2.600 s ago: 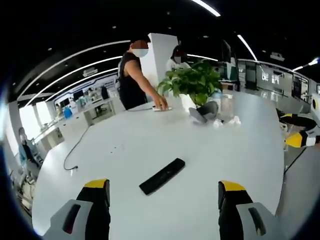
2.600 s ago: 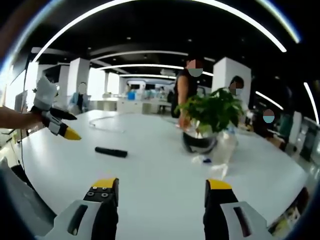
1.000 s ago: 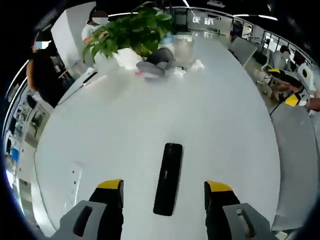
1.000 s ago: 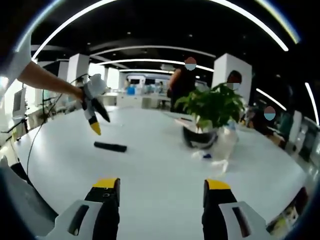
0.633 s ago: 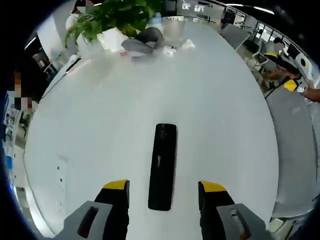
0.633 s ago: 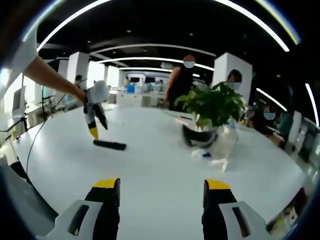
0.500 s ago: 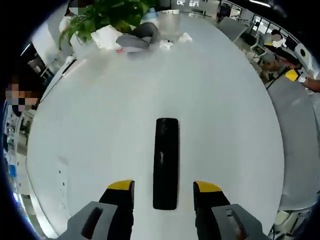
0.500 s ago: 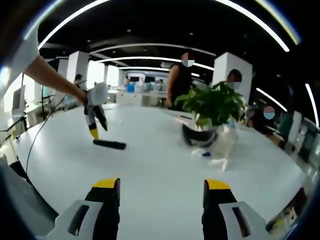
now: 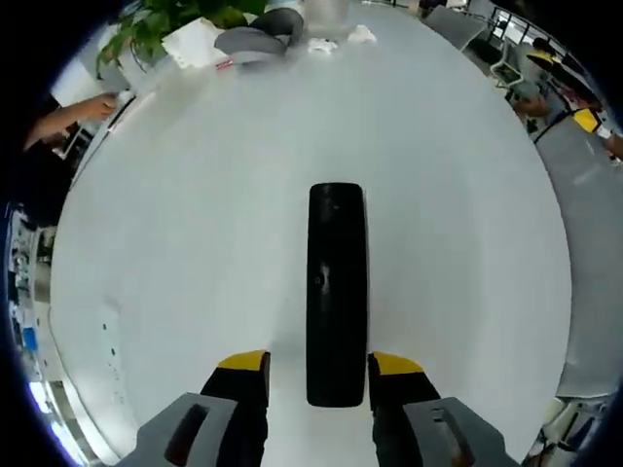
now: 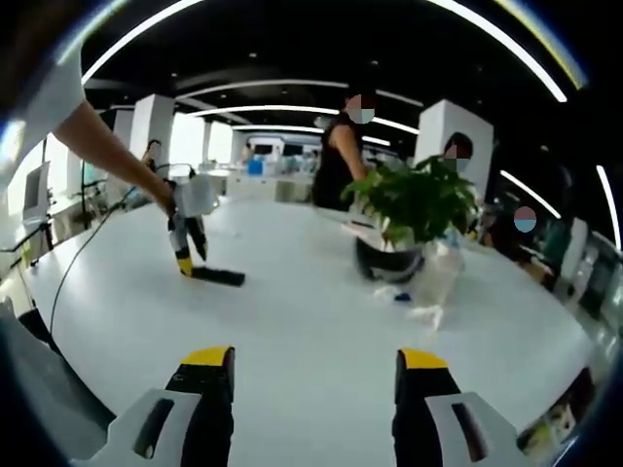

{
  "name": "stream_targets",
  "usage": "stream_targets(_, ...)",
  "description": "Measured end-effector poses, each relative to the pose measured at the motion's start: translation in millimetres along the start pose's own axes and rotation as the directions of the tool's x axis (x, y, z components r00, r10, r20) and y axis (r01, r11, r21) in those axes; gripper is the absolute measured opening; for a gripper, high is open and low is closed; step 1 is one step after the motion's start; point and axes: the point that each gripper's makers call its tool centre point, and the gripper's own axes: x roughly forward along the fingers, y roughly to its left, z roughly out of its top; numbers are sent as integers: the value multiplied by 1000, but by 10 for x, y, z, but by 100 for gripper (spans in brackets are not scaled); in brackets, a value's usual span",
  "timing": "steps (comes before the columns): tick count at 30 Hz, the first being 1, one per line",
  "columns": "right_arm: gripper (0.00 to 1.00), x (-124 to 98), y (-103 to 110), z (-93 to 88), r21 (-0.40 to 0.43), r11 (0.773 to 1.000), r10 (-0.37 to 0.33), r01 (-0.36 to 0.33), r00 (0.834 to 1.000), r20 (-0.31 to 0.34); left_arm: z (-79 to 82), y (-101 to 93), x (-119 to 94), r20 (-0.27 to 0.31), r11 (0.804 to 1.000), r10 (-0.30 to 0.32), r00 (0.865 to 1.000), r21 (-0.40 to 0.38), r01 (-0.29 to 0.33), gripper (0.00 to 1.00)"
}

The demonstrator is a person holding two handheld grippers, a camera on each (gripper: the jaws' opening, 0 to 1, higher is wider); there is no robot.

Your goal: Press the specified remote control buttons in sequence, fully releasing each button before pressing the next.

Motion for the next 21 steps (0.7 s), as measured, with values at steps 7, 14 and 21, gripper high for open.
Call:
stream_targets(7, 65, 1, 0, -7, -1, 1000, 0, 0, 1000, -2, 14, 8, 15, 4, 999, -23, 1000, -32, 23, 40)
stream_targets(14, 64, 2, 4, -11, -4, 1000, 1, -1, 1000, -6, 10, -3, 15, 14, 999, -30, 999, -27, 31, 40)
stream_targets(21, 64, -2, -7, -5, -3, 1000, -4, 4, 1000, -3, 19, -8, 15, 15, 999, -29, 999, -26, 30, 40)
